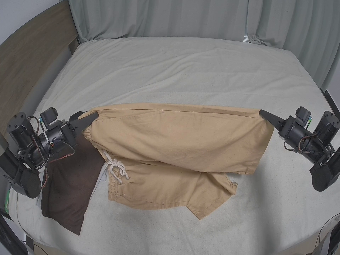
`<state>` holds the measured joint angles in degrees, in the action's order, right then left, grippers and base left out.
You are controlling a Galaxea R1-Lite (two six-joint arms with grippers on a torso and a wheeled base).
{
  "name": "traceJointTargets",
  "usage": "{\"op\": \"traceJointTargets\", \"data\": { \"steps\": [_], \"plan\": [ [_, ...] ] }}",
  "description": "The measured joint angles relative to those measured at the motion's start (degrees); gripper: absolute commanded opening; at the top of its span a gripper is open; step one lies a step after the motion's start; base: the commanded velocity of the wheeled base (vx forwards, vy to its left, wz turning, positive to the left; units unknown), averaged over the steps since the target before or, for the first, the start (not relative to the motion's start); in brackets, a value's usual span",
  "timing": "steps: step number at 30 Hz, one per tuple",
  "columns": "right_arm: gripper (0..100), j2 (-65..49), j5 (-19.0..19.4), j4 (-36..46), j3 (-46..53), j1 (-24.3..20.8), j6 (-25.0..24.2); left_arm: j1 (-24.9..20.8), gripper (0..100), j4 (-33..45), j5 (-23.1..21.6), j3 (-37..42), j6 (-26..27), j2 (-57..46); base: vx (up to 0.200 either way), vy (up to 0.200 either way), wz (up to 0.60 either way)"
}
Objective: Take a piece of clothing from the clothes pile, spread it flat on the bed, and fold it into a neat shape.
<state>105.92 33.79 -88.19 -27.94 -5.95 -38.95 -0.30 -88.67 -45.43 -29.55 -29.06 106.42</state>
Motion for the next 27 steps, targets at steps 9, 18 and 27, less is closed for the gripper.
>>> {"op": "traceJointTargets", "data": {
  "steps": [9,18,27],
  "plan": [
    [0,5.68,0.3,0.05,-8.33,0.3,-2.6,-0.49,0,0.02,2.0,-3.77,-1.8,3.63,0.0,0.0,0.0],
    [0,11.06,0.41,0.06,-14.77,0.13,-3.56,-1.37,0,0.0,4.63,-9.03,-3.61,8.24,0.0,0.0,0.0],
    [0,17.94,0.34,0.09,-23.16,0.33,-4.33,-1.62,0,0.02,6.57,-15.32,-4.66,14.52,0.0,0.0,0.0]
  ]
}}
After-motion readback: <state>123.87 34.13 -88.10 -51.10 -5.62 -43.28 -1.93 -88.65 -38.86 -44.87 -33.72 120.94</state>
